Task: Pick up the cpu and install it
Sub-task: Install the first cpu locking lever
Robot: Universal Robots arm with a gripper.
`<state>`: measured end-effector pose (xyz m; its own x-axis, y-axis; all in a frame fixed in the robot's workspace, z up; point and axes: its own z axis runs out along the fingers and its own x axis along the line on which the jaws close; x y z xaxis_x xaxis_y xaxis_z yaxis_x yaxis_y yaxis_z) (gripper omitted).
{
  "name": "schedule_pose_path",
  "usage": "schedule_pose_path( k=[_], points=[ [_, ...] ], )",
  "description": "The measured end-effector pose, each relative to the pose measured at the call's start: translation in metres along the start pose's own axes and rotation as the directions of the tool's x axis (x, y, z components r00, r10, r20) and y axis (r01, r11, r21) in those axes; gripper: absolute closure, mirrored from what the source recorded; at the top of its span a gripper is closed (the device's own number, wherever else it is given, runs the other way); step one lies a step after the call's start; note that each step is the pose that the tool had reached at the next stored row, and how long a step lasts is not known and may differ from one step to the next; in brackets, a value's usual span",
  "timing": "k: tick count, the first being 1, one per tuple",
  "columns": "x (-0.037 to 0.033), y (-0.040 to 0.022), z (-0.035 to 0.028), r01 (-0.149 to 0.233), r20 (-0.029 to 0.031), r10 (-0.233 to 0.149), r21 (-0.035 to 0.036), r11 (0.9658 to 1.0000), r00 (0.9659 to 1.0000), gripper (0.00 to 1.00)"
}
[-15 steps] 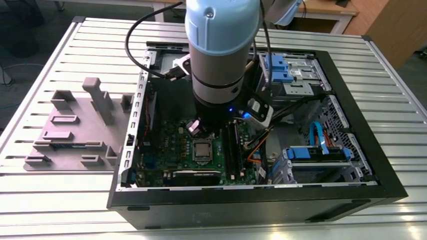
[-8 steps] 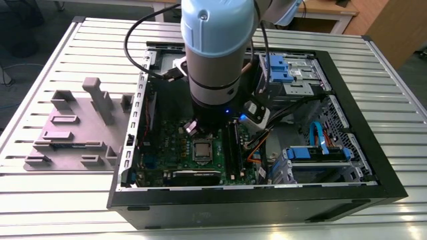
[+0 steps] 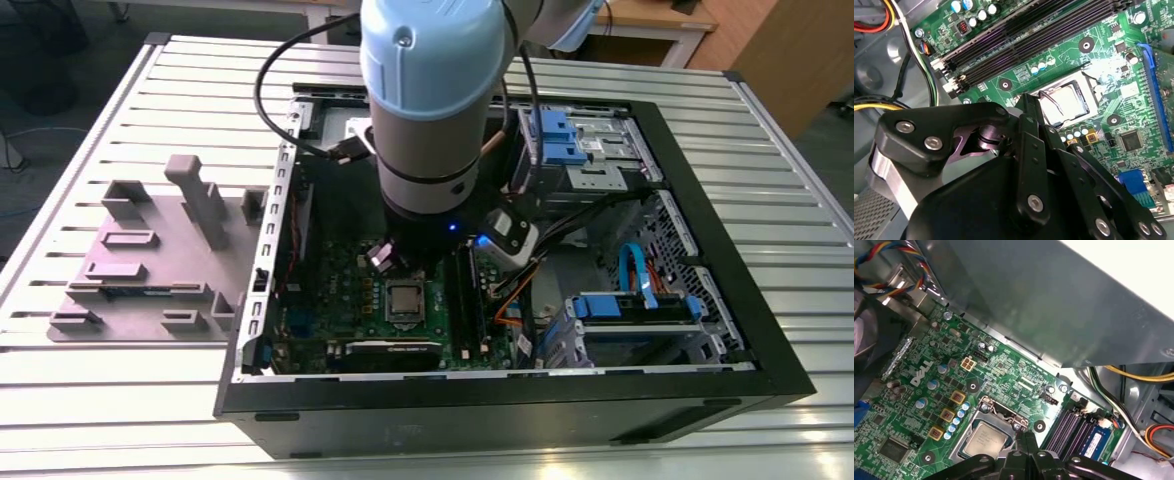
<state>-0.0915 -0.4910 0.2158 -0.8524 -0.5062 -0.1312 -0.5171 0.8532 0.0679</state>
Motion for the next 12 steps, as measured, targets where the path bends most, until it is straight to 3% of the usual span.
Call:
schedule_pose_path(
  k=[7,10,12],
  points=[
    [0.0005,-0.0007,0.0003,-0.002,-0.0011,0.002,-0.0003,1.0,1.0,0.89],
    [0.0018,-0.0029,0.0013,-0.003,-0.0091,0.003,-0.0043,1.0,1.0,0.89],
    [0.0025,-0.0045,0.0021,-0.004,-0.0185,0.004,-0.0092,0.9999,0.9998,0.89]
  ],
)
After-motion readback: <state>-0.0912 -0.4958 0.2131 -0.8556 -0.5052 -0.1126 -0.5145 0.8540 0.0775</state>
